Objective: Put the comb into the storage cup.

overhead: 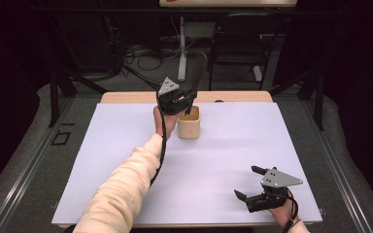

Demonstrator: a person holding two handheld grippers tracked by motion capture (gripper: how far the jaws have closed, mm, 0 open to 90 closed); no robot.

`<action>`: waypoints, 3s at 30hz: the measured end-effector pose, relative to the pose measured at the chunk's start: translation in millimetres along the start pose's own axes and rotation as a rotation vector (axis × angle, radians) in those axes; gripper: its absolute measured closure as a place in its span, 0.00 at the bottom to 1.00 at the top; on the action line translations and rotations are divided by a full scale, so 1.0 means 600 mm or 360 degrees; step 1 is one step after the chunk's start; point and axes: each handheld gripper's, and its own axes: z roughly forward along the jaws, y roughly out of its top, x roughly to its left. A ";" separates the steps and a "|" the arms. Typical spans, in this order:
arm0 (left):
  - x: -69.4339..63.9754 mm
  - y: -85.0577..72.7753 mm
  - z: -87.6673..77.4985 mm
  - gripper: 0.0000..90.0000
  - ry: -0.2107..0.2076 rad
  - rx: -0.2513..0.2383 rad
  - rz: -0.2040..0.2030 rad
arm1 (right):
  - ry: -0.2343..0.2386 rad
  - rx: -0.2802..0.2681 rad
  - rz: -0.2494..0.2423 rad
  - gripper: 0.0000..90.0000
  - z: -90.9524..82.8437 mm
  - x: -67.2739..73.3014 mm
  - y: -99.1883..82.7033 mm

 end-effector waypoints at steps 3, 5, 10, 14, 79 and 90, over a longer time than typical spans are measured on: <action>0.001 -0.004 0.000 0.80 0.0004 0.0006 -0.0004 | -0.0001 0.0001 0.0001 0.00 0.000 0.000 0.000; 0.002 -0.007 -0.001 0.80 0.0007 0.0015 -0.0005 | -0.0001 0.0000 -0.0001 0.00 0.000 0.000 0.000; 0.005 -0.014 -0.002 0.80 0.0009 0.0037 -0.0002 | -0.0001 0.0001 -0.0003 0.00 0.000 0.000 0.000; 0.006 -0.018 -0.002 0.80 0.0012 0.0046 0.0000 | -0.0001 0.0001 0.0001 0.00 0.000 0.000 0.000; -0.001 -0.052 0.013 0.80 0.0009 0.0301 0.0158 | -0.0005 0.0001 -0.0004 0.00 0.000 0.000 0.000; -0.001 -0.054 0.017 0.80 0.0013 0.0332 0.0167 | -0.0002 0.0008 -0.0004 0.00 0.000 0.000 0.000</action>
